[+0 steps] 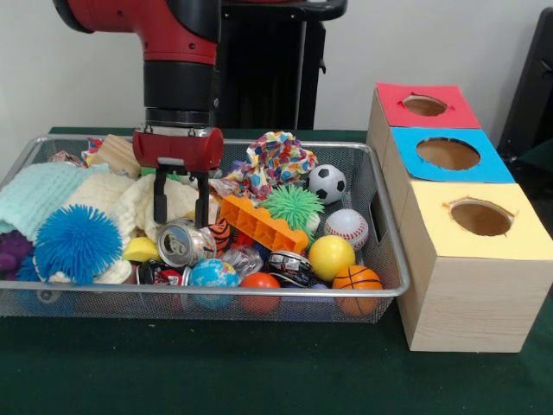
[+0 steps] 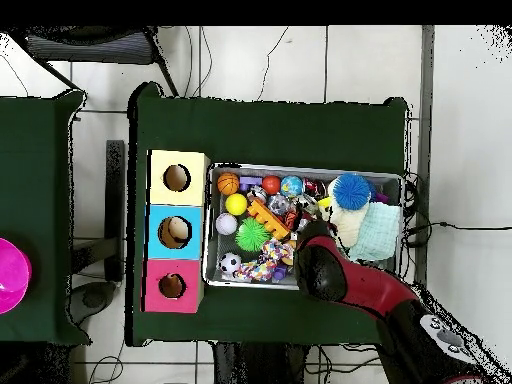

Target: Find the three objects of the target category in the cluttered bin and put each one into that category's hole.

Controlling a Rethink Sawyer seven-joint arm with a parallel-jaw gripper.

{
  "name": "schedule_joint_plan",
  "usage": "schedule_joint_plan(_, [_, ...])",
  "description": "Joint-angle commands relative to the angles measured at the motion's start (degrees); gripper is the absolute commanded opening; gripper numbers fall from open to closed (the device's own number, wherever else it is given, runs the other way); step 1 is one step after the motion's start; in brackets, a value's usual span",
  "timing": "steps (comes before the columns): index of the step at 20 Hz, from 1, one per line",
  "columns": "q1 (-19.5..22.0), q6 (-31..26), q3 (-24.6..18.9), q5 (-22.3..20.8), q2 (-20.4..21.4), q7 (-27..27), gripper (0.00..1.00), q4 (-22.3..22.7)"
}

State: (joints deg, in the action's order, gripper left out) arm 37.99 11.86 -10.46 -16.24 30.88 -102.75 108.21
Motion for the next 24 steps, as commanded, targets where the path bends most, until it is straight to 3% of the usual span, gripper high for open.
schedule_joint_plan(1, [-0.19, -0.91, -0.12, -2.59, -1.76, -4.69, 1.0, -4.71])
schedule_joint_plan(7, [-0.98, -0.68, -0.17, -2.36, -3.63, -4.81, 1.0, -5.16])
schedule_joint_plan(13, [0.08, -4.62, -2.26, -4.2, -5.46, -2.2, 1.0, -5.87])
schedule_joint_plan(19, [3.69, -9.2, -9.11, -7.79, -8.31, 0.45, 1.0, -6.72])
schedule_joint_plan(24, [6.74, -12.56, -13.55, -9.36, -9.37, 0.92, 1.0, -4.9])
